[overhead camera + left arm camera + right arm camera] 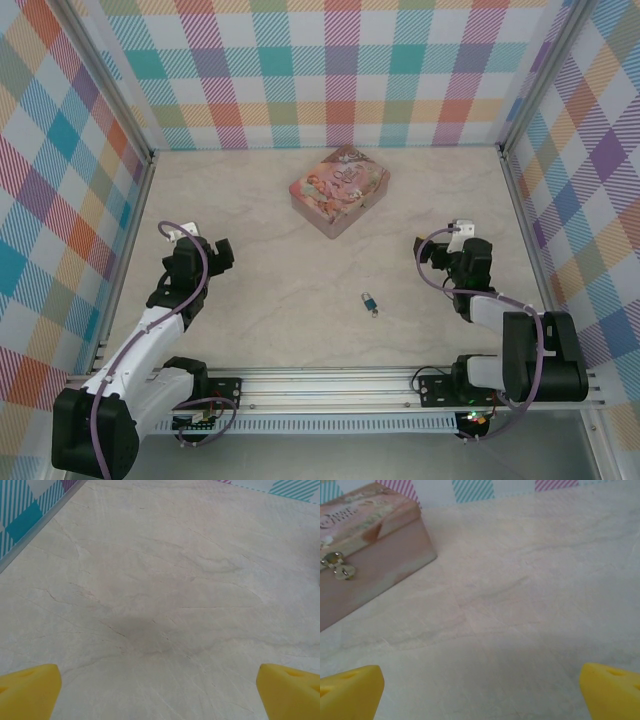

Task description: Unlock a padlock with a key

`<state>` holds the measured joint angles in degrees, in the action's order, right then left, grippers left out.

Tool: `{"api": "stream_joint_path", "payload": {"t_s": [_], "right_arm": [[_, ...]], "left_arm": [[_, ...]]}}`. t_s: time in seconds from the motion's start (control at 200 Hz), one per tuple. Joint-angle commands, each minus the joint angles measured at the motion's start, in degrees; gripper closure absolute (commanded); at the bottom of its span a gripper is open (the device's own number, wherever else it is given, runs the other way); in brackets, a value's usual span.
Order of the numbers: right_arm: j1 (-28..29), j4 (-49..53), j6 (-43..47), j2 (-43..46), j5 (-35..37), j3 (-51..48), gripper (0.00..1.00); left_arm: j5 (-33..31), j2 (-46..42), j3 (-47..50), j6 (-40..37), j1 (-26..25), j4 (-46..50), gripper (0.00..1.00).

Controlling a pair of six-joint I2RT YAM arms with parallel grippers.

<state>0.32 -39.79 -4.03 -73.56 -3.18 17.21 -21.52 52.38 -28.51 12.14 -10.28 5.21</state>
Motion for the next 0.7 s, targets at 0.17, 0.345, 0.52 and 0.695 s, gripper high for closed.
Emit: {"api": "stream_joint_path", "payload": {"t_s": [0.17, 0.345, 0.52, 0.695], "right_arm": [[-0.3, -14.0, 5.4, -3.9, -4.8, -2.2, 0.0], [-0.4, -26.0, 4.9, -14.2, -3.8, -3.6, 0.0], [-0.6, -8.5, 3.1, -14.5, 0.4, 6.1, 0.0], [-0.6, -8.0, 3.1, -14.4, 1.1, 6.2, 0.0]], "left_arm": [[1.2, 0.2, -0.7, -0.2, 1.0, -1.8, 0.0], [1.6, 0.1, -1.9, -1.6, 0.9, -0.8, 0.0], [1.8, 1.0, -1.9, -1.9, 1.0, -1.4, 0.0], [-0.5, 5.4, -0.5, -2.7, 1.0, -4.9, 0.0]]}}
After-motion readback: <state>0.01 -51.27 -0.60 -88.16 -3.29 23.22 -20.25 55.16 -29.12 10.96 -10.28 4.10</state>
